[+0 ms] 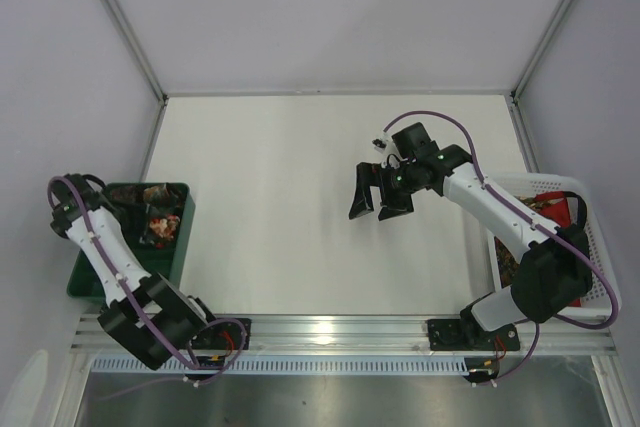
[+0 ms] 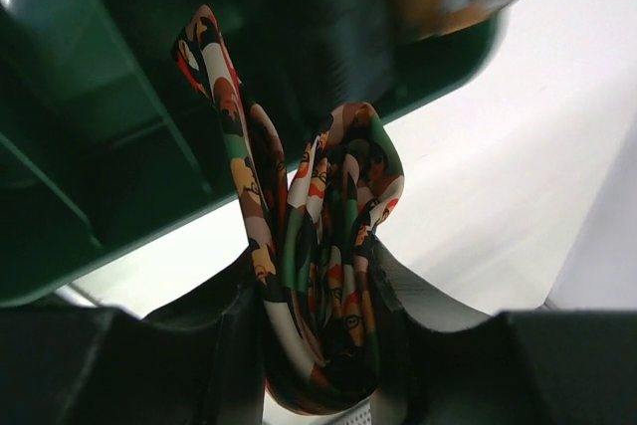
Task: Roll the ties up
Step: Place the rolled tie into the container
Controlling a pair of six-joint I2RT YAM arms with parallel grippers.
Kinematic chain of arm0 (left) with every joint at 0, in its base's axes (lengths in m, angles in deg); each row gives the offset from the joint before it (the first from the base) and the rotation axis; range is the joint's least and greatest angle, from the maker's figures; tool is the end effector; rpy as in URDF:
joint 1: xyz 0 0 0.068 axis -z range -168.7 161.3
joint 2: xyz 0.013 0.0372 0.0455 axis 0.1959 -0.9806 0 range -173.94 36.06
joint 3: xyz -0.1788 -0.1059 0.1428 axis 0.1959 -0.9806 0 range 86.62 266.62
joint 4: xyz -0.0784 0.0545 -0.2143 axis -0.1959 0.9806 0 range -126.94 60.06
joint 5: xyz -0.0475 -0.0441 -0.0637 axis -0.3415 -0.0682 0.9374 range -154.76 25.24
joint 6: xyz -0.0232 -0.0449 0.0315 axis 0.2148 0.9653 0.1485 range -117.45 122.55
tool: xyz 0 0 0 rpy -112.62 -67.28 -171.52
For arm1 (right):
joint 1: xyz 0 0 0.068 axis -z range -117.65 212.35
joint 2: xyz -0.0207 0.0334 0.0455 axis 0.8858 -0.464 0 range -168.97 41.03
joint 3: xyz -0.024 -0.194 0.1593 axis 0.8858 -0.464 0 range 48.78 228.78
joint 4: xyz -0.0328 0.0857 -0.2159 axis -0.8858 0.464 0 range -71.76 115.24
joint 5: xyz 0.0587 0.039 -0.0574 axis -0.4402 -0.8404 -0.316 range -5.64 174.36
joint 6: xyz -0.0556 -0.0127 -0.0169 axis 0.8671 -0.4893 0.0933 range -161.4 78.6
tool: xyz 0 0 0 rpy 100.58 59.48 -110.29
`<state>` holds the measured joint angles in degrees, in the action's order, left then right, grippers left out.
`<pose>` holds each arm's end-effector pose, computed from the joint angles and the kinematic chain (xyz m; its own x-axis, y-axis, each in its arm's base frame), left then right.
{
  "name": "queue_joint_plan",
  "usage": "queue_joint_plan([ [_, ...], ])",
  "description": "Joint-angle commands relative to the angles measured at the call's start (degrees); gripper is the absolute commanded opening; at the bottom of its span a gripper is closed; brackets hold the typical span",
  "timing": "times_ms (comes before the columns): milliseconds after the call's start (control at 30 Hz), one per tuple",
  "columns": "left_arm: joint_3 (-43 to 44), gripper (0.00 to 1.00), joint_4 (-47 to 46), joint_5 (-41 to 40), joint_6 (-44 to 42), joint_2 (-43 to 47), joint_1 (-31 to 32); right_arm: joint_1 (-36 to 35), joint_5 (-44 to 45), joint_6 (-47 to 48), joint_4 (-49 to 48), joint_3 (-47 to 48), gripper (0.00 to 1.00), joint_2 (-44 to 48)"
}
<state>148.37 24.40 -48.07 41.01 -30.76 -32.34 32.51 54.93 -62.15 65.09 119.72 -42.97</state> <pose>0.1472 0.1230 0.2711 -0.1600 -0.9757 -0.1498 -0.8650 0.2117 -0.4550 0.2278 0.1553 0.2675 -0.9311 -0.1785 -0.3182 -0.3392 0.7444 0.5752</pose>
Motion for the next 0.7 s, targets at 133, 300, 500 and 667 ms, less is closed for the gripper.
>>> queue_joint_plan([
  [133, -6.1, 0.0, 0.3, -1.7, -0.1, 3.2, 0.1, -0.2, 0.0, 1.1, 0.5, 0.6, 1.0, 1.8],
  [300, -1.9, 0.0, 2.1, -3.0, -1.0, 1.1, 0.0, -0.2, 0.3, 1.3, 0.7, 0.5, 1.0, 2.2],
  [500, 0.5, 0.0, 6.3, -5.7, -1.5, 1.1, -3.1, -0.2, 0.4, 1.4, 0.8, 1.0, 1.0, 2.1],
  [667, -3.6, 0.0, 5.4, -4.3, -1.6, 1.2, -4.6, -0.3, 1.3, 1.9, 1.4, 1.2, 1.0, 2.5],
])
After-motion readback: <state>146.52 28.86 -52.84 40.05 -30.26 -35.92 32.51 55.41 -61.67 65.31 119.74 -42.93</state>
